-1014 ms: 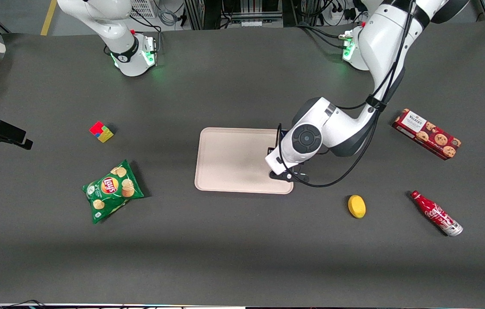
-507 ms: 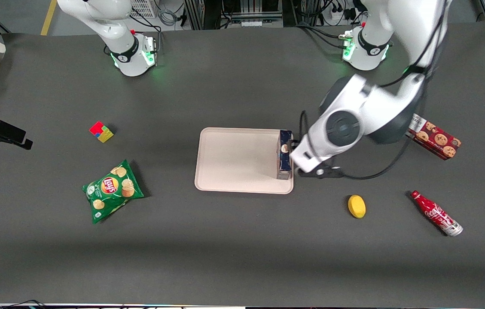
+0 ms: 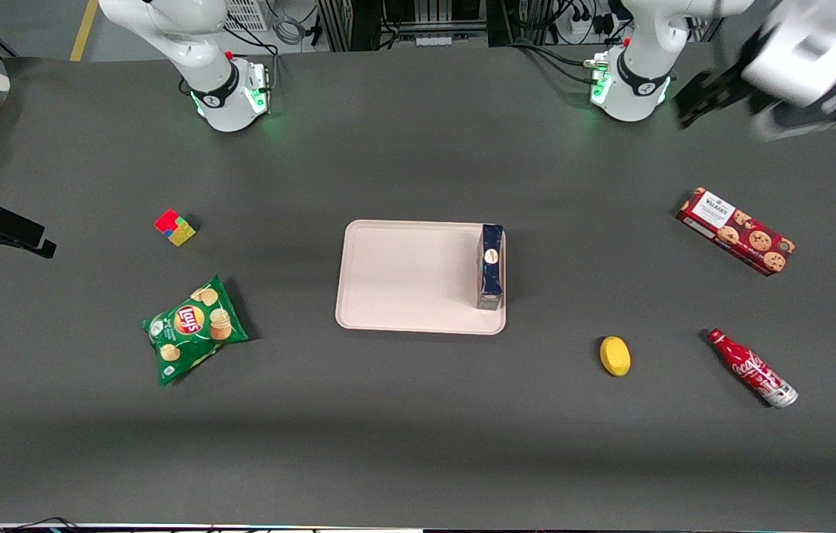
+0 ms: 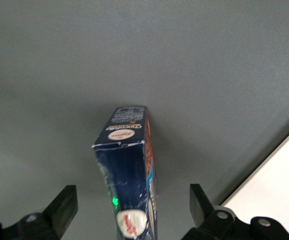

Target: Place cookie box on tray

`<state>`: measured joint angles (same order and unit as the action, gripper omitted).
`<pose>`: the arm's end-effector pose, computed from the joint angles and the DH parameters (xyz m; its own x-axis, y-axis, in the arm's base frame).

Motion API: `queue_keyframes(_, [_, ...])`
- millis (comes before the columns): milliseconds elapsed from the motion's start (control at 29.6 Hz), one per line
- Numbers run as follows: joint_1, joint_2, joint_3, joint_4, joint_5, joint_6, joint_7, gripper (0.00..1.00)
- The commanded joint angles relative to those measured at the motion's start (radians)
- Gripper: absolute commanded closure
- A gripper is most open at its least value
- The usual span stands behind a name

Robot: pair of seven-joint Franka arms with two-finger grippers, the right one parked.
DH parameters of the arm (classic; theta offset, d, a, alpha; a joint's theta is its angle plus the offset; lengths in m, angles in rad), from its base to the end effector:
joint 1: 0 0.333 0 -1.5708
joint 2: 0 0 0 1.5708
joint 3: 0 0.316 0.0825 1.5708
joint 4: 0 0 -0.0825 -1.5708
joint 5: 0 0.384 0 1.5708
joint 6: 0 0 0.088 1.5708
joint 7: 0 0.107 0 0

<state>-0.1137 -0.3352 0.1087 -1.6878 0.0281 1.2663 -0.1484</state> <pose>0.4103 0.0125 0.7070 0.9859 0.1422 -0.0884 0.1424 -0.9898 -0.0049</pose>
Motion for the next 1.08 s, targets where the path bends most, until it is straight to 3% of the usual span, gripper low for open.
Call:
queue_keyframes(0, [-0.001,-0.111,0.008,-0.225,0.036,0.158,0.038,0.0])
queue_keyframes(135, [0.005,-0.124,0.017,-0.303,0.036,0.245,0.039,0.0])
queue_keyframes(338, [0.003,-0.108,0.016,-0.302,0.035,0.315,0.039,0.0])
queue_keyframes(1047, [0.003,0.048,0.016,-0.13,0.033,0.303,0.043,0.0])
